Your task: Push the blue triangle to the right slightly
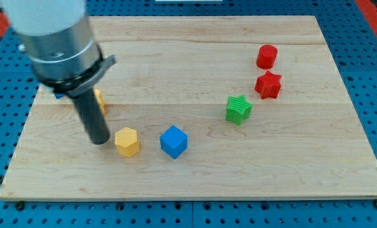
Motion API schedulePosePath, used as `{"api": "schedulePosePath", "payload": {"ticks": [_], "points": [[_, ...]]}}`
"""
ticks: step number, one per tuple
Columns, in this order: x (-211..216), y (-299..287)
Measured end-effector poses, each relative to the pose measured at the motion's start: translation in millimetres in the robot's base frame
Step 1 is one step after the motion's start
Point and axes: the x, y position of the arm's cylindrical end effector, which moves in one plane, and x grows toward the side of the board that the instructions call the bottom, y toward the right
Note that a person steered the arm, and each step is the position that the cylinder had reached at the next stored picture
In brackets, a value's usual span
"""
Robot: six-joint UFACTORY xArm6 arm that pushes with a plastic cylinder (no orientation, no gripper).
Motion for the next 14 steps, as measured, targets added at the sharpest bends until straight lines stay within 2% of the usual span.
{"api": "schedulePosePath", "payload": {"ticks": [1,2,3,5,7,8,9,10,11,12,13,14], "points": [[-42,-79],[-112,-107],[-127,-109],[-127,-61],[-164,-40],[-177,10],[-156,54],[-151,-1],[-139,-20],[-135,31],[-125,132],[-62,74]]}}
